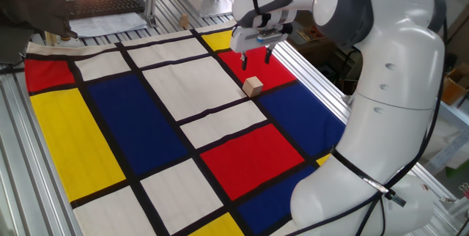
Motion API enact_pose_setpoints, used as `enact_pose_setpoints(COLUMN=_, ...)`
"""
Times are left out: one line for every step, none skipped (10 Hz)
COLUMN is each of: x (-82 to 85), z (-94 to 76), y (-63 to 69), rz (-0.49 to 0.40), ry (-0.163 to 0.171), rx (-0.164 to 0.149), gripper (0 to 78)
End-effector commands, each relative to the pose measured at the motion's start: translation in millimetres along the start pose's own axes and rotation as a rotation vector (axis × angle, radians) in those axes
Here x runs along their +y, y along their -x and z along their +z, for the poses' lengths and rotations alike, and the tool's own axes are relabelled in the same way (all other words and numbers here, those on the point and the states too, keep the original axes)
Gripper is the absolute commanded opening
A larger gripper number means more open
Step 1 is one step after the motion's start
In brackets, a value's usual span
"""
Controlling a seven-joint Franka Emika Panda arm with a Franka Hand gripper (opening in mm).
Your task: Pick up the small block on the left and move it to the right
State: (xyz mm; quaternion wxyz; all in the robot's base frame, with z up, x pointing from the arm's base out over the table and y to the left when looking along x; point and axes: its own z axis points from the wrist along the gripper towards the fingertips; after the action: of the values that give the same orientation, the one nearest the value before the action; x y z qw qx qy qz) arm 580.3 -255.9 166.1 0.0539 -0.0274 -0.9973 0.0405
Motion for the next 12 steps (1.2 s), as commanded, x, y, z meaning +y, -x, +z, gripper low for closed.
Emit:
enact_pose_setpoints(x=4.1, z=13.0, y=6.2, rz=-0.022, ry=0.01, rx=-0.032, gripper=77.4)
enact_pose_setpoints(x=5.0, z=15.5, y=7.0, rz=-0.025, ry=0.012, rx=-0.035, gripper=77.4)
enact_pose_setpoints(x=5.4, z=20.3, y=5.2, rz=-0.026, ry=0.019, rx=-0.049, gripper=77.4)
enact_pose_setpoints(x=4.4, z=22.3, y=2.6, rz=-0.03, ry=0.034, rx=-0.049, gripper=77.4)
enact_pose_setpoints(x=2.5, z=25.4, y=-0.6, rz=-0.04, ry=0.043, rx=-0.053, gripper=77.4)
enact_pose_setpoints(x=-0.3, z=29.2, y=-2.9, rz=-0.059, ry=0.051, rx=-0.069, gripper=77.4)
enact_pose_setpoints(x=-0.9, z=30.0, y=-2.8, rz=-0.07, ry=0.06, rx=-0.071, gripper=77.4)
enact_pose_setpoints(x=-1.2, z=30.3, y=-2.7, rz=-0.076, ry=0.06, rx=-0.07, gripper=77.4)
enact_pose_setpoints(x=-3.0, z=32.4, y=-2.8, rz=-0.084, ry=0.06, rx=-0.072, gripper=77.4)
enact_pose_setpoints(x=-4.2, z=33.7, y=-2.4, rz=-0.091, ry=0.061, rx=-0.076, gripper=77.4)
enact_pose_setpoints(x=-9.0, z=38.6, y=-0.6, rz=-0.112, ry=0.056, rx=-0.079, gripper=77.4)
enact_pose_setpoints(x=-12.9, z=42.6, y=-0.1, rz=-0.116, ry=0.053, rx=-0.079, gripper=77.4)
